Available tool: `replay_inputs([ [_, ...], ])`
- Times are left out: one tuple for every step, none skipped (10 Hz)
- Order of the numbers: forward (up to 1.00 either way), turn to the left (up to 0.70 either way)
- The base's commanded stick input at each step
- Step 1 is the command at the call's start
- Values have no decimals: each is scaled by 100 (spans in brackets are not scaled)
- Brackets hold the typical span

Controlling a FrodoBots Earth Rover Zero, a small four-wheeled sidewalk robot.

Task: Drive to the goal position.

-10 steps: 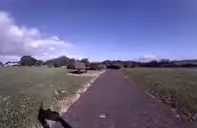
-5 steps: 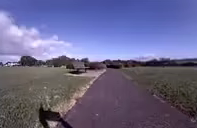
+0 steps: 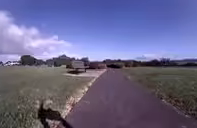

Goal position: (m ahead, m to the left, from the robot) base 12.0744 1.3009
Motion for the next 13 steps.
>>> replay_inputs([
  [70,0],
  [70,0],
  [70,-1],
  [70,-1],
  [70,-7],
  [70,-13],
  [70,-14],
  [70,-14],
  [70,-14],
  [70,-14],
  [70,-14],
  [70,-14],
  [70,-14],
])
